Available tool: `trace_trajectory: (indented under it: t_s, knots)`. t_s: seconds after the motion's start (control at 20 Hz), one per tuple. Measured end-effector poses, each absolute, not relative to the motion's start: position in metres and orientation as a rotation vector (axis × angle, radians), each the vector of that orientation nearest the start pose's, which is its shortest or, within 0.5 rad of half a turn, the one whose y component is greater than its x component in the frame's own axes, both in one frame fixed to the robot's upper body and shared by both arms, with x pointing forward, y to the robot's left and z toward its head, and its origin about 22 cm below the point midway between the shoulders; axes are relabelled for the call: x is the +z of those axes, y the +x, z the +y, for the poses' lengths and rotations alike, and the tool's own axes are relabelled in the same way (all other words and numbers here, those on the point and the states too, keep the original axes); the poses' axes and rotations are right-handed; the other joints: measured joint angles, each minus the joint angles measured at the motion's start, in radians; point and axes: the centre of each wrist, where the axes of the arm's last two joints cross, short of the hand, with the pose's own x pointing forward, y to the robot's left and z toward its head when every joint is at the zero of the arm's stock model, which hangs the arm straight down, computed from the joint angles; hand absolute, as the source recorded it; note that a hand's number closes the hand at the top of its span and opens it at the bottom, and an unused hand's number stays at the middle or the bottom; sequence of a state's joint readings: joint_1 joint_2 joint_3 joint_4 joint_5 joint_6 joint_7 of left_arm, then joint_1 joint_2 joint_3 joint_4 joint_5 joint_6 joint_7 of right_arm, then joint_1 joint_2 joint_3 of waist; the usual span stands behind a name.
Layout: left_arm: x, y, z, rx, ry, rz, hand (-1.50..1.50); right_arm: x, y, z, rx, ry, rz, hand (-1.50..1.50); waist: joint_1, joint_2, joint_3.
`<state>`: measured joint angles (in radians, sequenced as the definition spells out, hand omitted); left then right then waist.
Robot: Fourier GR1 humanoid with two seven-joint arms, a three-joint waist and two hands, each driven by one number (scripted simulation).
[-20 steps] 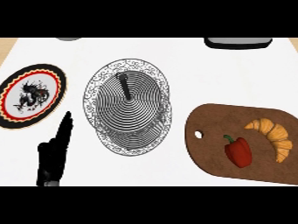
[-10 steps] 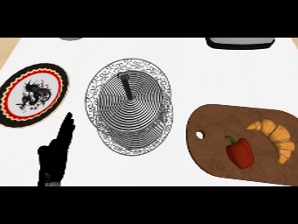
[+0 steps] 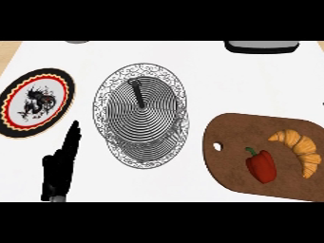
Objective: Pick the croissant from the cutting board and place it in the tiered basket
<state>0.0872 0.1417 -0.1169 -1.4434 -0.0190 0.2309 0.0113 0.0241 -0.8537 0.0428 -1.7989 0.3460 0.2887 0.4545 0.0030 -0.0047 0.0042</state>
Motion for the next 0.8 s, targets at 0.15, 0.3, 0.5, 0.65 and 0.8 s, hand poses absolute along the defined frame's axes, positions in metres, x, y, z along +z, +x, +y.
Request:
trace_trajectory:
  t_s: [0.15, 0.3, 0.5, 0.65, 0.8]
  knots:
    - [-0.042, 0.215, 0.244, -0.020, 0.254, -1.344, 0.00, 0.130, 0.236, -0.343, 0.998, -0.858, -0.975, -1.50, 0.000, 0.002, -0.001]
    - [-0.045, 0.214, 0.243, -0.023, 0.253, -1.351, 0.00, 0.126, 0.241, -0.339, 1.009, -0.844, -0.963, -1.50, 0.000, 0.001, -0.001]
    - [-0.046, 0.213, 0.245, -0.027, 0.256, -1.356, 0.00, 0.121, 0.251, -0.334, 1.049, -0.854, -0.892, -1.50, 0.002, 0.001, 0.000]
    - [-0.047, 0.214, 0.247, -0.021, 0.251, -1.349, 0.00, 0.114, 0.251, -0.329, 1.077, -0.863, -0.825, -1.50, 0.000, 0.000, 0.000]
    - [-0.048, 0.215, 0.246, -0.023, 0.248, -1.352, 0.00, 0.104, 0.256, -0.329, 1.085, -0.854, -0.788, -1.50, 0.001, -0.001, 0.001]
